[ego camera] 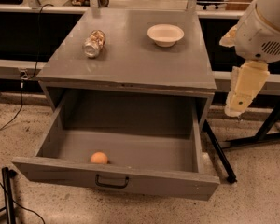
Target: Pick orange from top drawer and place on counter
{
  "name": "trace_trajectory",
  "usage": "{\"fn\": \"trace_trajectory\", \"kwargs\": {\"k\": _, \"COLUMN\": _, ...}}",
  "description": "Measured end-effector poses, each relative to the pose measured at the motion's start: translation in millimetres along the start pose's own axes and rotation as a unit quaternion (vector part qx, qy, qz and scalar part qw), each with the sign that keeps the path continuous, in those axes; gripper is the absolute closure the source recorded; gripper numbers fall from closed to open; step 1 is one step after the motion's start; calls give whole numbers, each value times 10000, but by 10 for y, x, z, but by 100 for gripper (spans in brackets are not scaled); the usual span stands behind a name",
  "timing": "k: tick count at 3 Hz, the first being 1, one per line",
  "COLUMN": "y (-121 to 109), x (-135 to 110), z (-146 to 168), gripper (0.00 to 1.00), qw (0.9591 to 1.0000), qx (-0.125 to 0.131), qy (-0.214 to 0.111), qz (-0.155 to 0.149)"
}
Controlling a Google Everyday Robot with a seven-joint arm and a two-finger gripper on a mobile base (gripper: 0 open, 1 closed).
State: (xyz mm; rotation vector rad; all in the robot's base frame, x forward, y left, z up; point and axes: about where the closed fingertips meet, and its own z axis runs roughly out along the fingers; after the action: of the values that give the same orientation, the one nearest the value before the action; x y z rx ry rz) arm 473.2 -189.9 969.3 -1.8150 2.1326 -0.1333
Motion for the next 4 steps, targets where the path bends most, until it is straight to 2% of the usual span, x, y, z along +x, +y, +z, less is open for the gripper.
{"fn": "trace_trajectory", "kwargs": {"k": 1, "y": 26, "x": -183, "z": 128, "gripper": 0, "qw": 9983, "qx": -302, "qy": 8, "qz": -507}}
{"fn": "trace_trajectory", "kwargs": {"k": 2, "y": 126, "x": -522, "z": 549, "gripper": 0, "qw": 9857, "qx": -834, "qy": 129, "qz": -1457}}
{"fn": "trace_trajectory", "kwargs": {"k": 3, "y": 228, "x": -872, "z": 1033, "gripper": 0, "qw": 9649, "qx": -1221, "qy": 269, "qz": -2311}}
{"fn": "trace_trajectory", "kwargs": {"k": 4, "y": 227, "x": -874, "z": 1034, "gripper": 0, "qw": 9649, "qx": -1215, "qy": 266, "qz": -2312}}
